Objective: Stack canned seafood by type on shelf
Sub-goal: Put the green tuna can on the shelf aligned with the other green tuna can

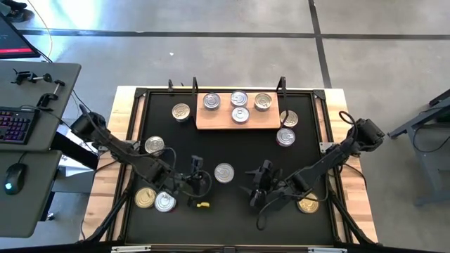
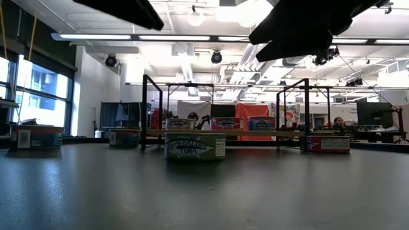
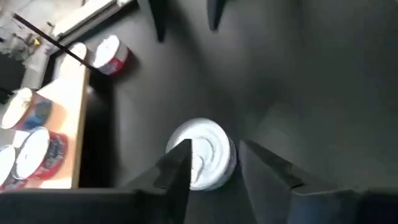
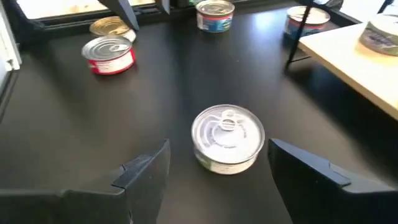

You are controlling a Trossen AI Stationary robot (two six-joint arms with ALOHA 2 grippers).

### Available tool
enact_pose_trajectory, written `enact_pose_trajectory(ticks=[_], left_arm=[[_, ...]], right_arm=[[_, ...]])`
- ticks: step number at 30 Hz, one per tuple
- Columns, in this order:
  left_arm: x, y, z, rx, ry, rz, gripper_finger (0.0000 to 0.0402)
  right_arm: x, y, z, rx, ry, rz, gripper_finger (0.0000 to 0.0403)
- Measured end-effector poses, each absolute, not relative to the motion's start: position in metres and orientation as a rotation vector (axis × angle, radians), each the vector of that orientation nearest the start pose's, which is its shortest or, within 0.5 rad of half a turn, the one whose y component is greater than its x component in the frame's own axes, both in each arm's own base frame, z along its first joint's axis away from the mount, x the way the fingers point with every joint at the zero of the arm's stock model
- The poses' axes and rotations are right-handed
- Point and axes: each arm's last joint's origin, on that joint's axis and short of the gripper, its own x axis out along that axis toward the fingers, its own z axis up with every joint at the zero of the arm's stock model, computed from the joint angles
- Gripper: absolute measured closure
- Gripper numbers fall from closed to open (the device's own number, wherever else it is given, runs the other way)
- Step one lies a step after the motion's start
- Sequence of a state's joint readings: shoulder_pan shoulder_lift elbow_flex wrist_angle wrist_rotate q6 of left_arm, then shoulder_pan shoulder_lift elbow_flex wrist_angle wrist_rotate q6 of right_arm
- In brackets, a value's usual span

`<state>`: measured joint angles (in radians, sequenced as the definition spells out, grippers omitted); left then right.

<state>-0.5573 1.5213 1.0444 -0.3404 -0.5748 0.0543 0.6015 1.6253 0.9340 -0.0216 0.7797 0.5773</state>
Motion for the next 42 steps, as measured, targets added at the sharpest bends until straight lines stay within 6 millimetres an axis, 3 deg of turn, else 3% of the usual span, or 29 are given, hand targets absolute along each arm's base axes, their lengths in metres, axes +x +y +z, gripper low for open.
enact_pose_trajectory(ticks=[5,10,15,24,34,38,42], left_arm=[[0.287,-0.164,0.210,0.448,0.753,0.017,0.0239],[0.301,-0.173,0.174,0.384,0.791,0.055,0.0242],[0.313,-0.181,0.150,0.348,0.760,0.060,0.0247],[0.328,-0.185,0.130,0.412,0.668,0.117,0.0247],[0.344,-0.165,0.112,0.399,0.676,0.215,0.0250],[0.345,-0.162,0.103,0.437,0.706,0.217,0.0279],[0.344,-0.162,0.101,0.441,0.718,0.237,0.0335]], right_arm=[[0.280,0.175,0.200,0.118,0.484,-0.270,0.0142],[0.276,0.184,0.199,0.141,0.517,-0.171,0.0142],[0.272,0.190,0.199,0.077,0.531,-0.125,0.0142],[0.266,0.197,0.198,0.065,0.552,-0.090,0.0142],[0.255,0.217,0.190,0.041,0.554,-0.036,0.0142],[0.254,0.223,0.183,0.029,0.562,-0.023,0.0142],[0.255,0.226,0.177,0.029,0.563,-0.020,0.0142]])
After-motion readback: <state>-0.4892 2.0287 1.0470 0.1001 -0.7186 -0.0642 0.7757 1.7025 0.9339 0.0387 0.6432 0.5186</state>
